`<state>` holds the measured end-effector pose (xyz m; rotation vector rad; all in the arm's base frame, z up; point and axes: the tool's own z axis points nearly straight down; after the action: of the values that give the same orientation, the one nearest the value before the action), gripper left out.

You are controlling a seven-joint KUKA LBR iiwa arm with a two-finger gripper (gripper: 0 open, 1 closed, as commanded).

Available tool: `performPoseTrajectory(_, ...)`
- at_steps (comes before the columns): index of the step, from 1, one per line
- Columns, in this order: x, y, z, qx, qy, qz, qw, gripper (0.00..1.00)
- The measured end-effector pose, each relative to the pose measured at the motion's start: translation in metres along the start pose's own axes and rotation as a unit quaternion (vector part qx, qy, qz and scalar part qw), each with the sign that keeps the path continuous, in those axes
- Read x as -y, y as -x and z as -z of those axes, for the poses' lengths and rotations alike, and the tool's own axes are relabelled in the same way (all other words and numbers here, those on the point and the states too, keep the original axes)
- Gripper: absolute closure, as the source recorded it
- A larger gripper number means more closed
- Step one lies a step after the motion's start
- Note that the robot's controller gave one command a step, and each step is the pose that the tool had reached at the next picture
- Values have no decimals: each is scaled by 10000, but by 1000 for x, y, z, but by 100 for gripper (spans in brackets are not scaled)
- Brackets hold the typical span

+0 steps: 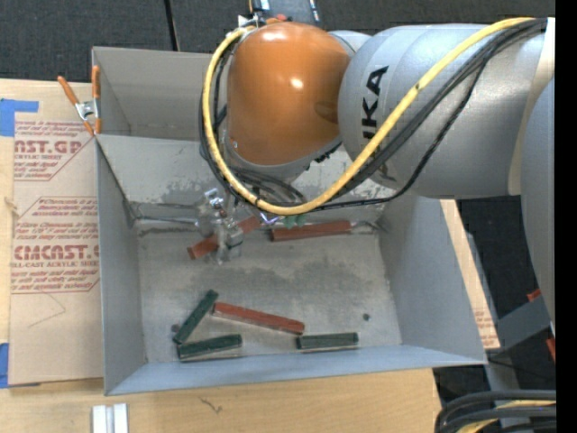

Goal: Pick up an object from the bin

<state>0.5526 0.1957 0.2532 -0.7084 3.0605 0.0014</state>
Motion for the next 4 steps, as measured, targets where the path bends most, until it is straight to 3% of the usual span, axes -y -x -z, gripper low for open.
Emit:
performPoseTrajectory(1,-3,-7,-27,-28,9,23,10000,100)
performPoseTrajectory(2,-1,13,-29,94,-20,313,9995,100)
performPoseTrajectory(3,-1,-18,-69,1,4,398,9992,100)
performPoseTrajectory(4,-15,-19,-77,2,1,479,9989,100)
